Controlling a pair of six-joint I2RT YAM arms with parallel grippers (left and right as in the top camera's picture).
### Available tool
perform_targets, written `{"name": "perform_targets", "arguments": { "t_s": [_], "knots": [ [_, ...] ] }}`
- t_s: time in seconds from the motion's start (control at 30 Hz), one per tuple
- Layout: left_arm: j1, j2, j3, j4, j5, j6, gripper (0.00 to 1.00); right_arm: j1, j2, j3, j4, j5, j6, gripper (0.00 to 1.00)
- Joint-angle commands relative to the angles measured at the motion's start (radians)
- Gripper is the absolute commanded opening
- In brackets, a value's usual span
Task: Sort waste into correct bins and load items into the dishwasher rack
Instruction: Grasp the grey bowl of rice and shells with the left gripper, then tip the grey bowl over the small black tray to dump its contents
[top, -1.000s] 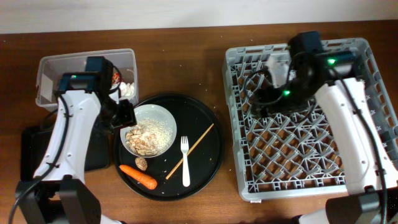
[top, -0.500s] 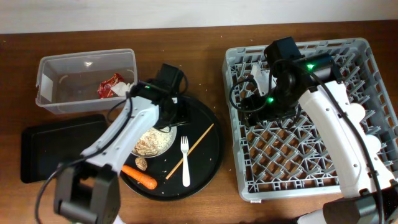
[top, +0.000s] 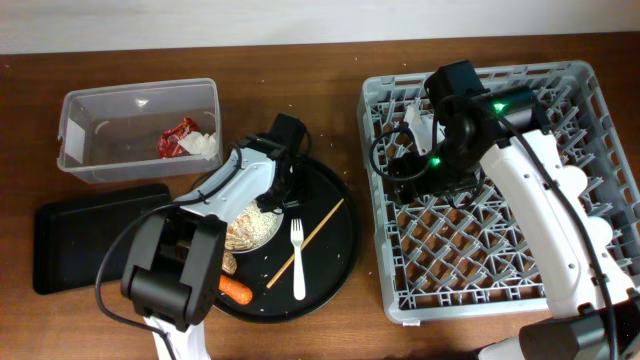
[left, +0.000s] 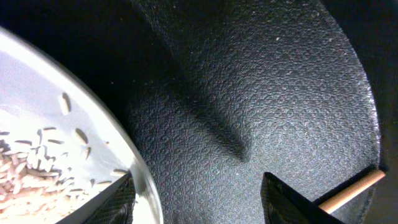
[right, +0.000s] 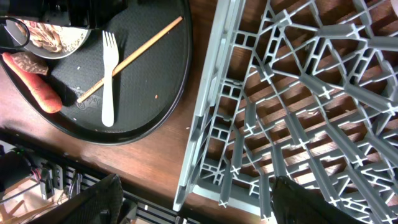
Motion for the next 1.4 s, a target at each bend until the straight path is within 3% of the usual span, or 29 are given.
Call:
{"name": "perform_targets", "arguments": {
  "t_s": [0.0, 0.2, 0.27, 0.4, 0.7, 0.93, 1.37],
  "knots": [
    [-0.002, 0.05, -0.017, -0.014, -0.031, -0.01, 0.59, 0.002, -0.006, 0.001, -0.002, 0.006, 0.007, 0.8],
    [-0.002, 0.05, -0.017, -0.078, -0.11, -0.01, 0.42, 0.002, -0.006, 0.001, -0.002, 0.006, 0.007, 0.8],
    [-0.002, 0.05, -0.017, -0.079, -0.109, -0.01, 0.4, 0.002, -0.006, 0.001, -0.002, 0.006, 0.007, 0.8],
    [-0.002, 0.05, -0.017, -0.077, -0.11, -0.01, 0.2, 0.002, -0.006, 0.001, -0.003, 0.006, 0.007, 0.8],
    [-0.002, 0.05, -0.016, -0.069, -0.148, -0.009, 0.01, 0.002, -0.006, 0.001, -0.003, 0.006, 0.007, 0.79],
    [-0.002, 0.049, 0.02, -0.147, -0.219, 0.023, 0.01, 0.002, -0.006, 0.001, -0.003, 0.006, 0.007, 0.8],
    [-0.002, 0.04, 0.311, -0.548, -0.346, 0.043, 0.01, 0.002, -0.006, 0.001, -0.014, 0.006, 0.004, 0.8]
  ]
}}
